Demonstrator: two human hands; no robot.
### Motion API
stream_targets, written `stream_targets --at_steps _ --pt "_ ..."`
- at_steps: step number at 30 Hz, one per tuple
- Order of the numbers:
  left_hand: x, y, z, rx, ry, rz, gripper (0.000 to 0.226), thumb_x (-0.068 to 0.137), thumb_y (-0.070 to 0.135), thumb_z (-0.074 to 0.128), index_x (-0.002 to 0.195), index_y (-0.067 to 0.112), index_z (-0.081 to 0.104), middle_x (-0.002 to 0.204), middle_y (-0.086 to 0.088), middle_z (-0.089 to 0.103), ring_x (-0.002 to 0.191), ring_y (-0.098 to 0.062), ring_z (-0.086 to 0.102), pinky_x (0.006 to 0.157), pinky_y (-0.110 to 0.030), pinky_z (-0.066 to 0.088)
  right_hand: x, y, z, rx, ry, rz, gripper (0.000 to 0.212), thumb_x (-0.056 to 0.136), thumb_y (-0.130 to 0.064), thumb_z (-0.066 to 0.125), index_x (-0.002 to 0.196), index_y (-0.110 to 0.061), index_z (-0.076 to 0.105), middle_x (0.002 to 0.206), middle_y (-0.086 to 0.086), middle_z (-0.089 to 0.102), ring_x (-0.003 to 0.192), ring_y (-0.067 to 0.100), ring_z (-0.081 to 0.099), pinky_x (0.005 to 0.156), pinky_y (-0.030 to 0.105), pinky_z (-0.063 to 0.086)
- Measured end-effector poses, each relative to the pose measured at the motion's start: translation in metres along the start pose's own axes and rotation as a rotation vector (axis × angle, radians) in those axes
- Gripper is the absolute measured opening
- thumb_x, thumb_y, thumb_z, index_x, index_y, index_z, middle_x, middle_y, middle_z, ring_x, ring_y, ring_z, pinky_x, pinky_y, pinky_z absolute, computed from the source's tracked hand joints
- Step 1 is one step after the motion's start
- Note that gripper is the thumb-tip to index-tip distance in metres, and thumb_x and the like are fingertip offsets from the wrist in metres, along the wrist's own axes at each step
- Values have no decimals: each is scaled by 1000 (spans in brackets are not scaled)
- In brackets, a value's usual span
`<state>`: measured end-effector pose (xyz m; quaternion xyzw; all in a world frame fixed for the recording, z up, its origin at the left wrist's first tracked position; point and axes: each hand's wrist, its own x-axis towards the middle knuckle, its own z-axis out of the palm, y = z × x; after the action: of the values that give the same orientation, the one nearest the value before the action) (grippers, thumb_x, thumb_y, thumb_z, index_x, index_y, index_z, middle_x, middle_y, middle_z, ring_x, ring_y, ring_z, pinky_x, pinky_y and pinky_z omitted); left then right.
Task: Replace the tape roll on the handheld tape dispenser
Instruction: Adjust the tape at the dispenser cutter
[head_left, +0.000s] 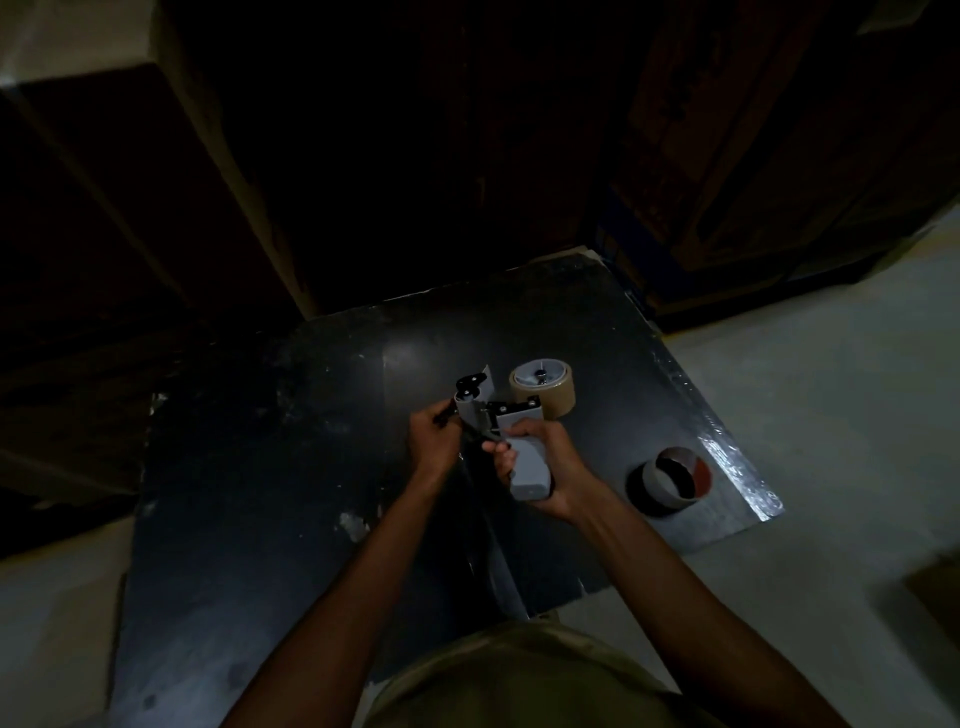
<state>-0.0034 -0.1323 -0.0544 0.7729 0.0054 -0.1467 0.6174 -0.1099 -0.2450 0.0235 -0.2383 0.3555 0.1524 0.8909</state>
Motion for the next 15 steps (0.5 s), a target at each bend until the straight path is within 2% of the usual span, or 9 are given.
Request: stream_targets --at_steps 2,3,6,7,10,11,13,15 --pt "3 -1 -3 -23 90 2 24 83 -5 67 104 3 73 94 -6 73 69 4 65 66 -11 54 1 -1 -1 2 -9 1 29 93 -17 45 94 9 57 60 5 52 40 9 51 37 16 42" --pt "6 -5 -6 -31 129 10 23 83 -6 68 106 -3 71 95 -12 72 65 7 63 65 -10 53 2 -1 -1 6 -13 2 29 93 -17 45 96 9 57 60 5 52 40 10 51 37 16 42" --pt "7 -12 -15 -37 155 13 16 80 -3 73 96 -5 72 91 -21 73 62 -4 65 67 -25 58 4 -2 -2 9 -21 1 29 93 -17 45 97 10 57 59 5 52 40 10 52 38 16 43" --pt "8 -13 -17 -36 151 20 14 80 -2 73 94 -6 72 89 -23 73 62 -6 65 66 -26 57 5 -3 -2 3 -19 2 30 93 -17 45 97 10 57 59 5 52 40 10 52 38 16 43" --pt "5 -10 -19 33 132 56 12 81 -2 72 93 -5 73 87 -20 73 62 2 64 64 -15 54 8 2 2 -17 -13 11 29 92 -17 45 95 9 57 60 5 52 40 10 51 37 16 43" --pt "5 -10 -19 49 129 57 12 81 -2 72 93 -4 73 88 -20 73 66 -2 67 66 -16 54 9 4 4 -20 -12 14 28 92 -17 45 94 8 57 60 5 51 40 10 51 37 17 43" --pt "4 -11 -19 74 134 43 13 83 -1 70 95 -4 73 90 -18 74 79 -19 70 76 -27 57 11 6 6 -32 -8 17 28 92 -18 45 94 7 58 61 5 52 40 11 51 36 19 43" --pt "3 -9 -21 98 109 32 10 84 1 69 93 0 73 89 -12 73 83 -24 68 83 -36 57 12 7 8 -48 -6 17 27 91 -18 46 93 6 58 61 5 52 41 11 52 37 20 44"
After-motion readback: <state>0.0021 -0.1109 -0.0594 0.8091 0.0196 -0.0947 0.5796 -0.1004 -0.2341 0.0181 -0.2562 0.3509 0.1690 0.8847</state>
